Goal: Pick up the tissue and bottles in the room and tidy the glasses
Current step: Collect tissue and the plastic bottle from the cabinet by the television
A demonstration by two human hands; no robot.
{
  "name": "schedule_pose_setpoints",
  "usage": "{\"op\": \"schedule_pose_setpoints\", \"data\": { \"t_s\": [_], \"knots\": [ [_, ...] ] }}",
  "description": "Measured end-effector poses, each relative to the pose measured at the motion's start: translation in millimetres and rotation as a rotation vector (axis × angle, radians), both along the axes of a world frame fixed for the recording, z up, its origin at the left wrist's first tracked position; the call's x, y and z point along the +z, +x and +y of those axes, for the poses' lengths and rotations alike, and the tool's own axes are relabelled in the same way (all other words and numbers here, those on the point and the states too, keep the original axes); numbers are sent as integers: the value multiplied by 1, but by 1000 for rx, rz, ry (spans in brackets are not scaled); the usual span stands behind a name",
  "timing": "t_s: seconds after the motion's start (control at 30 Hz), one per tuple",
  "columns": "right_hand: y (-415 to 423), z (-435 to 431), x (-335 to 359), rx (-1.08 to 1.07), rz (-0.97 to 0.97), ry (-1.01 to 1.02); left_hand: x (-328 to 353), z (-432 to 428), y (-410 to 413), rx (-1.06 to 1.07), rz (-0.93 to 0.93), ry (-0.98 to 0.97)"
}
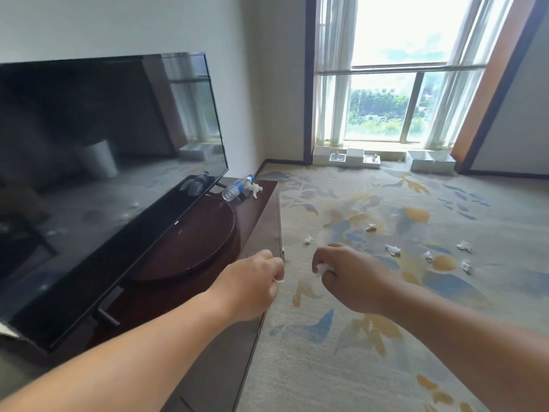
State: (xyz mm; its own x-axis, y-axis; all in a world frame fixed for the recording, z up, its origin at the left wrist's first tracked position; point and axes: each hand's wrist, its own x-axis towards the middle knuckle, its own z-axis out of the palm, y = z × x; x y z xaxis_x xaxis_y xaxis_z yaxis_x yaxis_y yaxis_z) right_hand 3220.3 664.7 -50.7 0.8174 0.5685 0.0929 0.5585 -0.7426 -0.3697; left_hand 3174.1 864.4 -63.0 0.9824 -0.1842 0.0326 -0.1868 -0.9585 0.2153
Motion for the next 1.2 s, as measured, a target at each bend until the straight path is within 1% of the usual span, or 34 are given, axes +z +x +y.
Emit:
{"op": "schedule_pose_setpoints", "data": {
  "t_s": [0.17,0.37,0.5,0.7,0.83,0.97,1.03,1.07,1.2],
  "knots": [
    [71,20,-13,39,11,11,-9,11,66,34,51,-64],
    [174,66,-13,39,13,16,-9,37,182,124,117,-388],
    [244,97,-8,65,37,11,-6,58,258,151,188,-509],
    [334,135,-15,155,74,90,-10,77,355,248,307,-851],
    [400,149,-28,191,90,163,-14,84,412,289,311,-984],
    [472,165,-42,286,72,139,-22,95,472,348,344,-998],
    [510,171,-47,316,93,115,-29,104,501,338,347,-971],
    [529,175,-49,313,108,96,-32,109,515,327,338,-919],
    [595,193,-53,252,119,36,-35,131,557,318,285,-557]
  ]
}}
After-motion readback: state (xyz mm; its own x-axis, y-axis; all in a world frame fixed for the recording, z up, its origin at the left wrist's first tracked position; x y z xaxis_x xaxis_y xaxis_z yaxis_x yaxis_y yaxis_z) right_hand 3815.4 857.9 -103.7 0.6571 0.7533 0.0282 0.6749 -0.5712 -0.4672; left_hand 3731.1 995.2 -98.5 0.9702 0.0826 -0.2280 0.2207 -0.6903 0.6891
